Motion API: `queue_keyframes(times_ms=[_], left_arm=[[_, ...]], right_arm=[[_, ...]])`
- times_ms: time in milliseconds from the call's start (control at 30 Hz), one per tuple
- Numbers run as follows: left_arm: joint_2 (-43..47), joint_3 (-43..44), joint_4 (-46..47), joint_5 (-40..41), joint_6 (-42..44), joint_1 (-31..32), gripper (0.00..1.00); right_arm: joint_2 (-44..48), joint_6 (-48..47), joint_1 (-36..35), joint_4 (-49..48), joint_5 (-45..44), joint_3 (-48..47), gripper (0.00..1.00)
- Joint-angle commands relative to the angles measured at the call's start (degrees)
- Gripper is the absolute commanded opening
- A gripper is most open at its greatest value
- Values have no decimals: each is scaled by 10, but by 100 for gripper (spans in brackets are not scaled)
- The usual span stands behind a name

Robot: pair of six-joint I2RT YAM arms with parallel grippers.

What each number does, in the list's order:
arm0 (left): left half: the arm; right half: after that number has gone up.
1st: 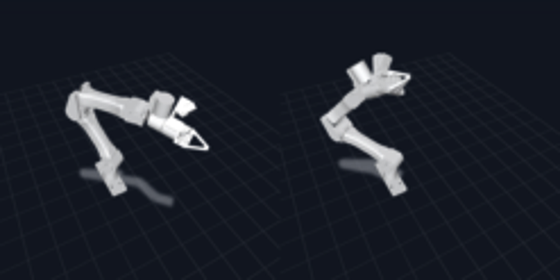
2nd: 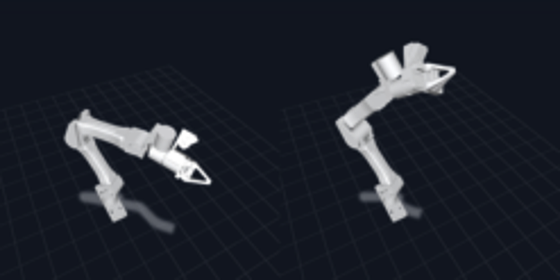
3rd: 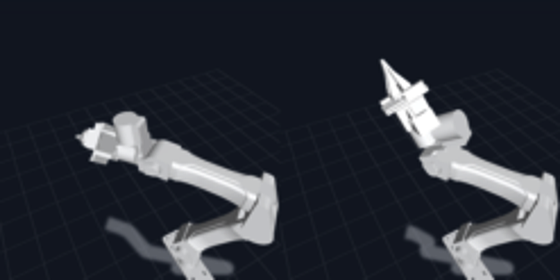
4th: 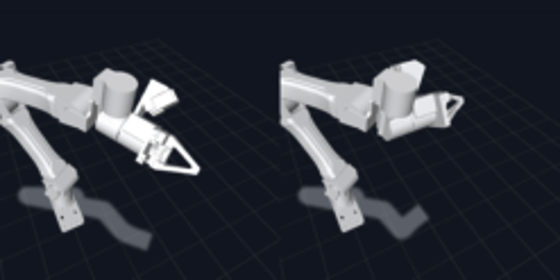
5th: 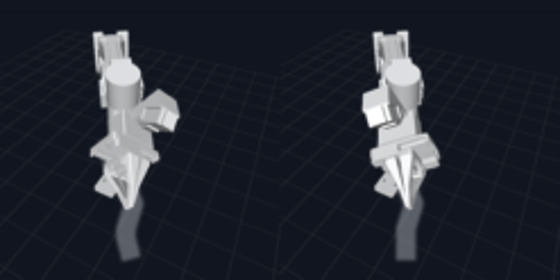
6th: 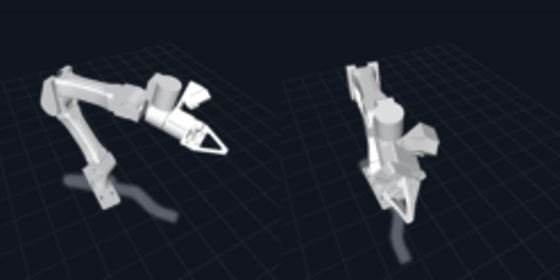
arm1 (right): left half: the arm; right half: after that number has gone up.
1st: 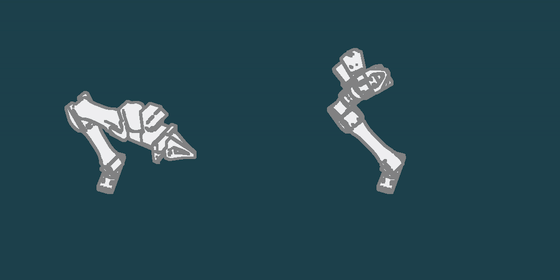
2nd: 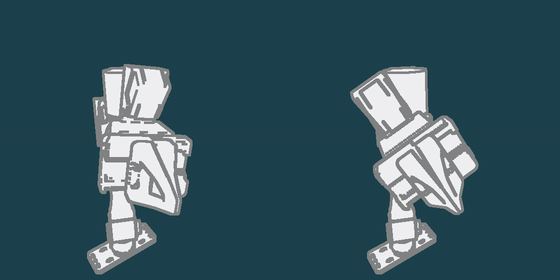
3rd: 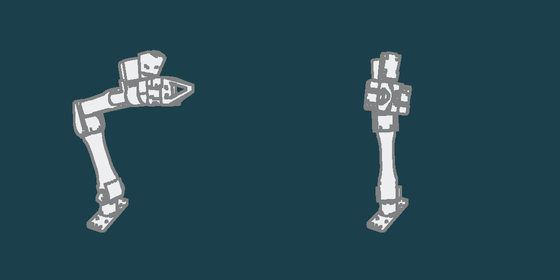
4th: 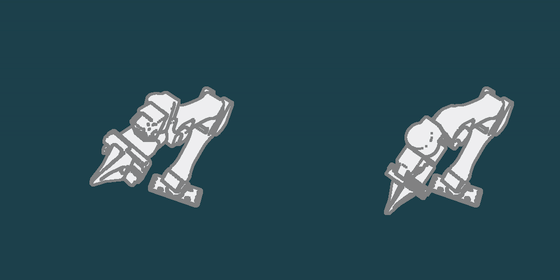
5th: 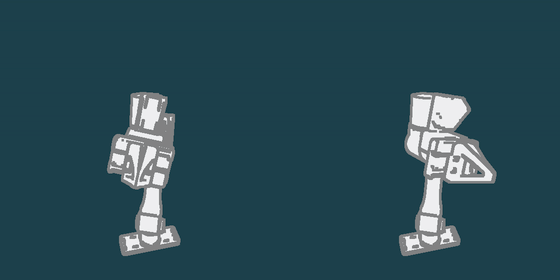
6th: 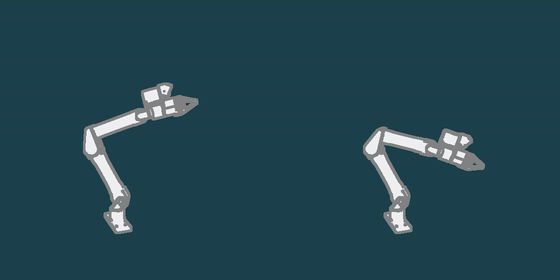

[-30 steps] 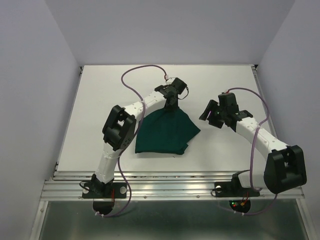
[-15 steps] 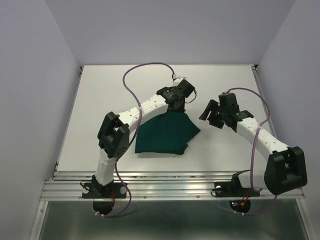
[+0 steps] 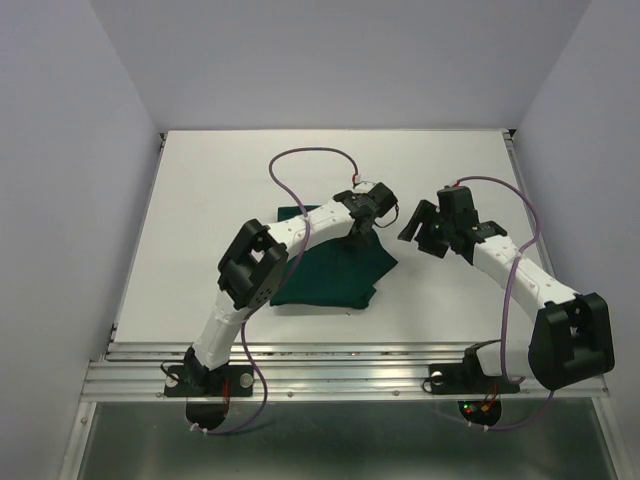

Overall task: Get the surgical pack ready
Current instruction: Pack the surgical kit at the center of the board.

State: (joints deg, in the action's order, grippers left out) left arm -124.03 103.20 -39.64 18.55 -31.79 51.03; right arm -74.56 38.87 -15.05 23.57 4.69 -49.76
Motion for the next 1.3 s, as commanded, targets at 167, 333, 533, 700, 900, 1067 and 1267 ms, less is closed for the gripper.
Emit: queue_keyframes(times_ms=[167, 333, 533, 700, 900, 1067, 1267], left_arm=[[-27, -13, -6, -7, -12, 10, 33], [-23, -19, 6, -28, -6, 10, 1], [55, -77, 69, -77, -9, 0, 0], [126, -131, 135, -104, -17, -20, 0], [149, -146, 145, -119, -21, -36, 0], [144, -147, 155, -136, -21, -38, 0], [142, -139, 162, -157, -20, -41, 0]], right_arm=[[5, -6, 2, -13, 27, 7, 69], [-4, 1, 2, -51, 68, 28, 69], [-21, 17, -26, -92, 106, 48, 59], [-45, 45, -78, -137, 100, 47, 40], [-77, 81, -134, -165, 94, 27, 14], [-51, 92, -162, -162, 83, 49, 9], [-73, 130, -173, -215, 101, 77, 8]])
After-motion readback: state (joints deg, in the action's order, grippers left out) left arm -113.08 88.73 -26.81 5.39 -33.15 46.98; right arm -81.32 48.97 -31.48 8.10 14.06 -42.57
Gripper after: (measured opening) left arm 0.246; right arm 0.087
